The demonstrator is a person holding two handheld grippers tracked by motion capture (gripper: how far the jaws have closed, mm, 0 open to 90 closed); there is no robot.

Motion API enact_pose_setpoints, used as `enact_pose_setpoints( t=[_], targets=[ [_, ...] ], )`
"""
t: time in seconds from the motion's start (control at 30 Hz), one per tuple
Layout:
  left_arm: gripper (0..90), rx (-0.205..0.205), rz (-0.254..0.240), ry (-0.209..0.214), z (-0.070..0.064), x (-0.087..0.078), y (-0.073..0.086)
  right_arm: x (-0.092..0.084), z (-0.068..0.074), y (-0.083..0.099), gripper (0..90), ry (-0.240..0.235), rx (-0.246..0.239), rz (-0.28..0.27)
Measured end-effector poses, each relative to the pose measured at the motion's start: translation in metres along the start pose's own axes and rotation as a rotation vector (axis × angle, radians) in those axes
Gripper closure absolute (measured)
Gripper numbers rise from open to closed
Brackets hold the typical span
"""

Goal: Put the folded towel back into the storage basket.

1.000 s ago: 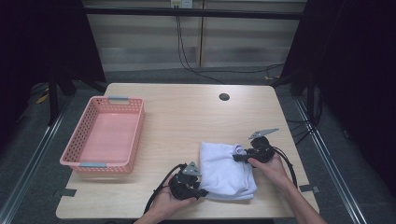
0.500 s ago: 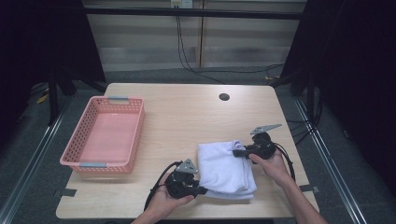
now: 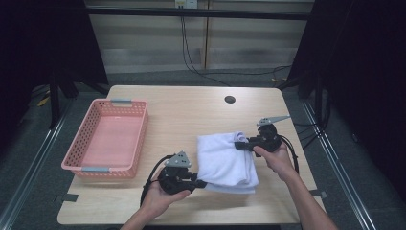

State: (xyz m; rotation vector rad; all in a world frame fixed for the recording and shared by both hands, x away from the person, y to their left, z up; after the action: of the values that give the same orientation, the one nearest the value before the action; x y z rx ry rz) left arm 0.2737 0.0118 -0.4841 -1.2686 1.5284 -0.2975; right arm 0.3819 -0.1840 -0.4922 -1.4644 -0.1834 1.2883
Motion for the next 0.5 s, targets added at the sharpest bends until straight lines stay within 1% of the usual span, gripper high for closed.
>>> enact_pose_setpoints(
  t=[0.03, 0.07, 0.1, 0.2, 0.23, 0.33, 0.37, 0.4, 0.43, 0.5],
  targets=[
    [72.9, -0.002, -0.006, -0.004, 0.002, -0.002, -0.001, 0.001, 0.001, -0.004, 70.3, -0.001, -0.006, -0.006],
    [72.9, -0.002, -0.006, -0.004, 0.002, -0.002, -0.001, 0.001, 0.001, -0.004, 70.3, -0.001, -0.006, -0.006],
    [72.9, 0.001, -0.014, -0.008, 0.004, -0.007, -0.003, 0.003, 0.002, -0.012, 70.3, -0.004, -0.015, -0.013],
    [72.9, -0.002, -0.038, -0.017, 0.008, -0.017, -0.008, 0.007, 0.002, -0.022, 70.3, -0.012, -0.024, -0.032],
    [72.8, -0.002, -0.038, -0.017, 0.008, -0.017, -0.008, 0.007, 0.002, -0.022, 70.3, -0.012, -0.024, -0.032],
    [72.9, -0.008, -0.067, -0.022, 0.015, -0.030, -0.013, 0.012, 0.005, -0.034, 70.5, -0.020, -0.035, -0.047],
    [72.9, -0.008, -0.067, -0.022, 0.015, -0.030, -0.013, 0.014, 0.006, -0.036, 70.4, -0.024, -0.033, -0.051],
    [72.9, -0.008, -0.073, -0.028, 0.018, -0.036, -0.015, 0.015, 0.007, -0.039, 70.5, -0.027, -0.038, -0.054],
    [72.9, -0.008, -0.073, -0.028, 0.018, -0.036, -0.015, 0.015, 0.007, -0.039, 70.5, -0.027, -0.038, -0.054],
    [72.9, -0.018, -0.082, -0.036, 0.022, -0.040, -0.016, 0.019, 0.008, -0.045, 70.5, -0.030, -0.039, -0.056]
  ],
)
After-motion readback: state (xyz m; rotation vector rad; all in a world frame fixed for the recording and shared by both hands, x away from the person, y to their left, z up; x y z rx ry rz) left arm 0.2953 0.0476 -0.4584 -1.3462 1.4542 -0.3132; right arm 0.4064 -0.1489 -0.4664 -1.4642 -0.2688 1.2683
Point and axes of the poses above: each handheld gripper's, and its own axes: x roughly forward along the jaws, y roughly out of its underside, z roughly to its left, the point moved 9 cm from there along x, roughly forward along the jaws, and after that the axes turned 8 degrees about -x, right-handed, at the moved point
